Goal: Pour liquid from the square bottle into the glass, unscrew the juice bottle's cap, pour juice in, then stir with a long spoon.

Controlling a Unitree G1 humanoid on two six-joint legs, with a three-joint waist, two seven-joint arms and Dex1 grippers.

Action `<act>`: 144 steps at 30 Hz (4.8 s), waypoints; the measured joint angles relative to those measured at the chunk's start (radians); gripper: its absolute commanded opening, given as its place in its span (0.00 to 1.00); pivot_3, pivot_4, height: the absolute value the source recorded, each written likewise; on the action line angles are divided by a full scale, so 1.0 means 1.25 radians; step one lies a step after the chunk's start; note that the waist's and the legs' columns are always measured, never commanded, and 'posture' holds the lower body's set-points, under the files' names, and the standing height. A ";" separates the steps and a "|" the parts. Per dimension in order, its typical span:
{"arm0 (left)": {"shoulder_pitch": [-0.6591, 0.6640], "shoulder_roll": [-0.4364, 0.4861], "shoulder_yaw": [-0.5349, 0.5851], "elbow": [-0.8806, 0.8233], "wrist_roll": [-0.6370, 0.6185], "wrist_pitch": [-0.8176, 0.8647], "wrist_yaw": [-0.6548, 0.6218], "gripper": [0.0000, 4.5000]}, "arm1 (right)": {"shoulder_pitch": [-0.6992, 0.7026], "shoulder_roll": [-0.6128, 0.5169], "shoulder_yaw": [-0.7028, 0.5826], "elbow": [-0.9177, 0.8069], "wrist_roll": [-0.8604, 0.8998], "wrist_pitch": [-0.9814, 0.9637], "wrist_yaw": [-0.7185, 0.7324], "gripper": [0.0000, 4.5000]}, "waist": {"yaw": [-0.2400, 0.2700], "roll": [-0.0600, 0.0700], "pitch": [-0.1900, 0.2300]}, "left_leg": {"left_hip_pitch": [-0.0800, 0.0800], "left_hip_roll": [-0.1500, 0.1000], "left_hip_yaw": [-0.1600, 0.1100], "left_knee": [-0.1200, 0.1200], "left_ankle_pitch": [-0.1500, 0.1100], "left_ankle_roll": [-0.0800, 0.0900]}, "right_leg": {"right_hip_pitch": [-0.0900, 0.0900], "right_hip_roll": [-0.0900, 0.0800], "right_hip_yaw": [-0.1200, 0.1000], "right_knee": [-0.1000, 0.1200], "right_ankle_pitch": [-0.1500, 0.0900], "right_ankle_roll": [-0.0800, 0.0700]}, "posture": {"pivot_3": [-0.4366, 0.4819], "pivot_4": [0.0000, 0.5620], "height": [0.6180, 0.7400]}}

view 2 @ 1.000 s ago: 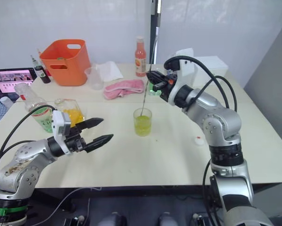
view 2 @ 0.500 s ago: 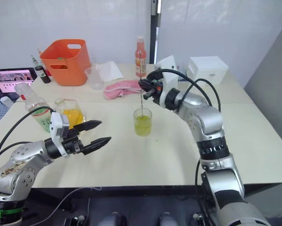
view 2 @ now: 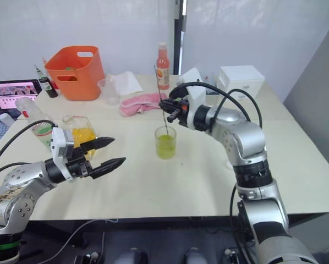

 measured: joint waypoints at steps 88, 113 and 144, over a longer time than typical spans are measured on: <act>-0.003 0.043 0.004 -0.015 0.000 0.030 -0.003 0.99 | 0.021 0.028 -0.112 -0.008 0.026 -0.057 0.045 0.00 | 0.000 0.000 0.000 | 0.000 0.000 0.000 0.000 0.000 0.000 | 0.000 0.000 0.000 0.000 0.000 0.000 | 0.48 0.27 0.79; 0.061 0.051 0.027 0.003 0.009 -0.005 -0.052 0.99 | -0.168 -0.231 -0.355 -0.002 0.447 0.465 -0.167 0.00 | 0.000 0.000 0.000 | 0.000 0.000 0.002 -0.001 0.000 0.000 | 0.000 -0.001 0.000 -0.001 0.000 -0.001 | 0.48 0.27 0.79; 0.014 0.057 -0.029 0.034 0.033 0.000 -0.120 1.00 | 0.050 -0.164 0.085 0.335 -0.003 0.308 -0.009 0.20 | 0.000 0.000 0.000 | -0.001 0.000 0.001 0.000 0.000 0.000 | 0.000 0.000 0.000 -0.002 0.000 0.000 | 0.48 0.27 0.79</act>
